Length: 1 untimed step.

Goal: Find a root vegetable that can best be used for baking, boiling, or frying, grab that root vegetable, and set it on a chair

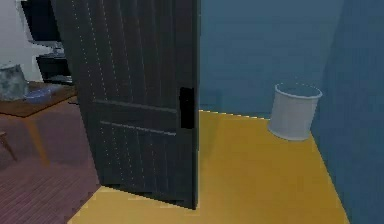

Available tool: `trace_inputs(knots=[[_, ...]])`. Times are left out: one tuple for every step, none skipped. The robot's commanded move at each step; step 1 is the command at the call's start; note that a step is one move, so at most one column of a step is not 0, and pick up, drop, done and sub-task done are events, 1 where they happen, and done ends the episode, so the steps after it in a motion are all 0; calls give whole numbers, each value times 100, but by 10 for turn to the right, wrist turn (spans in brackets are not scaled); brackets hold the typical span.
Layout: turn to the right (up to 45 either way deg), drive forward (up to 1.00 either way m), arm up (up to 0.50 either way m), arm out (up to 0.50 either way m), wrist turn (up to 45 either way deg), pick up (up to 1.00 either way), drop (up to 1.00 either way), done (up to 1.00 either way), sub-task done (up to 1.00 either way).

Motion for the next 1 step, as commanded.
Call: trace_inputs(knots=[[-120, 0, 0, 0, 0, 0, 0, 0, 0]])
